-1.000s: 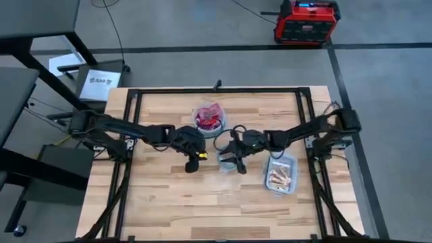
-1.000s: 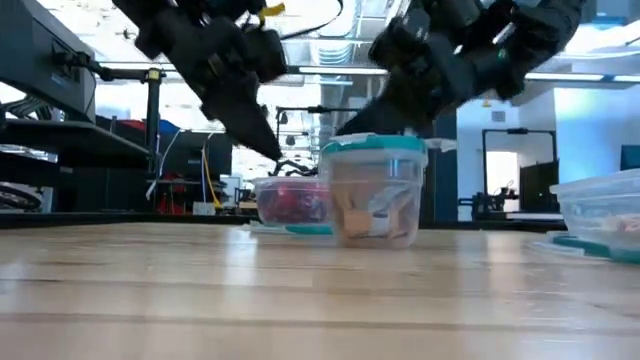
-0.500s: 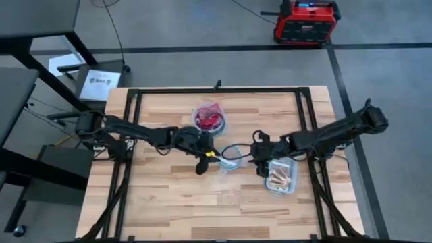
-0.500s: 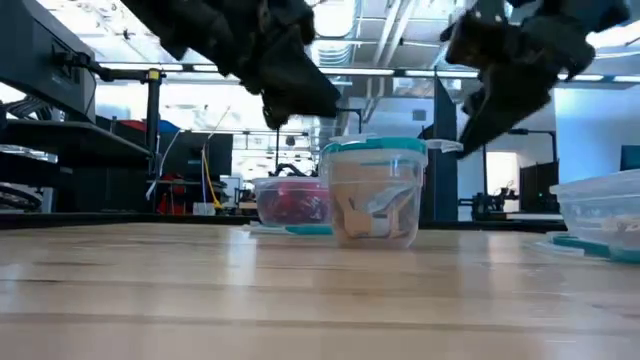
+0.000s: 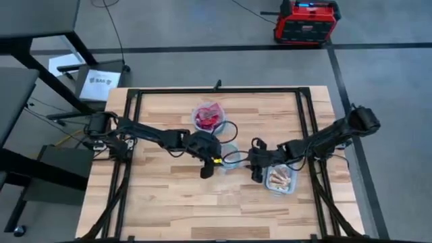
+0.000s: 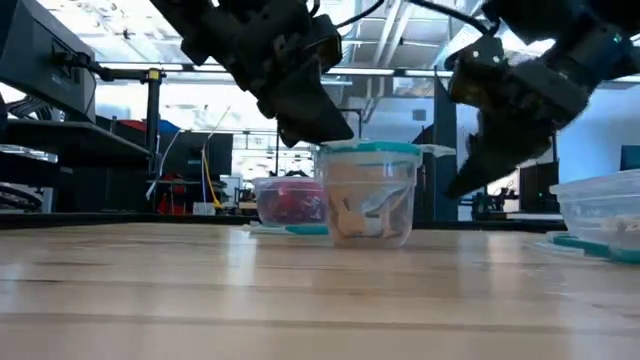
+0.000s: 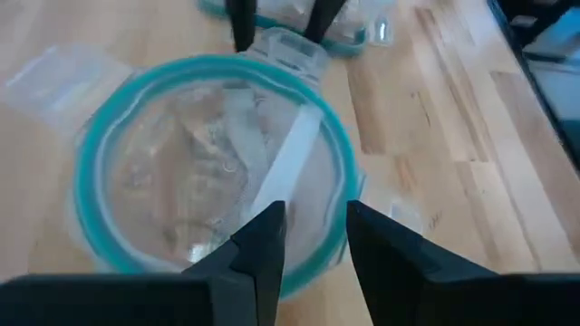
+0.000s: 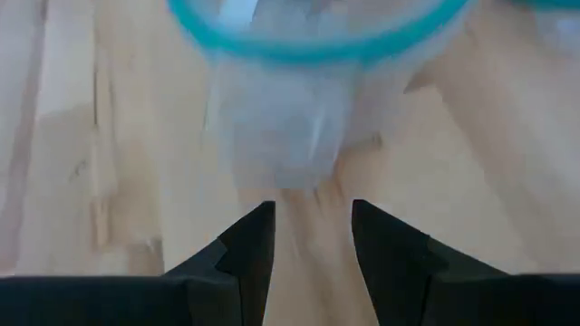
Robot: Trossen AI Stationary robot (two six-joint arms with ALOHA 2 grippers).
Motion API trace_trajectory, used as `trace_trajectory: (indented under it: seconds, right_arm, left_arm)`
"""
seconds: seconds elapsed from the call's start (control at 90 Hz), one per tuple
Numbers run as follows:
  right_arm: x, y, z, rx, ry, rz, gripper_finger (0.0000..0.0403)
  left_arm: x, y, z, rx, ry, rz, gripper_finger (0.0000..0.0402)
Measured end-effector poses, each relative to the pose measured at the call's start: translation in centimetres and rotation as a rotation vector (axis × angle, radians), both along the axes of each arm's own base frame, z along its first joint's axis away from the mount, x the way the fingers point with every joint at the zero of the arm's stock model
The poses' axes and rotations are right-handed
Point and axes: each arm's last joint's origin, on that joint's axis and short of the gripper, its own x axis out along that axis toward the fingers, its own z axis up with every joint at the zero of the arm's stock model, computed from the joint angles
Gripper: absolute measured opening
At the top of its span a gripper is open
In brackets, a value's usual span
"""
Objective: Sort candy
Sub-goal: Close the small circular transparent bin
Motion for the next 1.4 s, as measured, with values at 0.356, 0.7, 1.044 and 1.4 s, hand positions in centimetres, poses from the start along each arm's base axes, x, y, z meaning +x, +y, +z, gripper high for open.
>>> trace_trajectory:
  seconds: [0.356,0.7,1.044,1.4]
  right_arm:
    - [-0.6,1.3,2.8,-0.043,-0.186,-0.035,0.0137]
    - [-1.5,3.1,2.5,-0.015,-0.264,-0.056,0.0137]
    - [-2.0,3.4,4.6,0.018,-0.385,-0.069,0.0137]
    - [-1.3,3.3,2.5,0.013,-0.299,-0.115,0.0137]
  left_arm:
    - [2.2,2.1,0.7,0.116,-0.271,-0.109,0.0107]
    - [4.1,3.3,-4.9,0.069,-0.218,-0.173,0.0107]
    - [4.4,3.3,-6.2,0.071,-0.194,-0.178,0.0107]
    - [4.3,3.6,-6.2,0.061,-0.188,-0.166,0.0107]
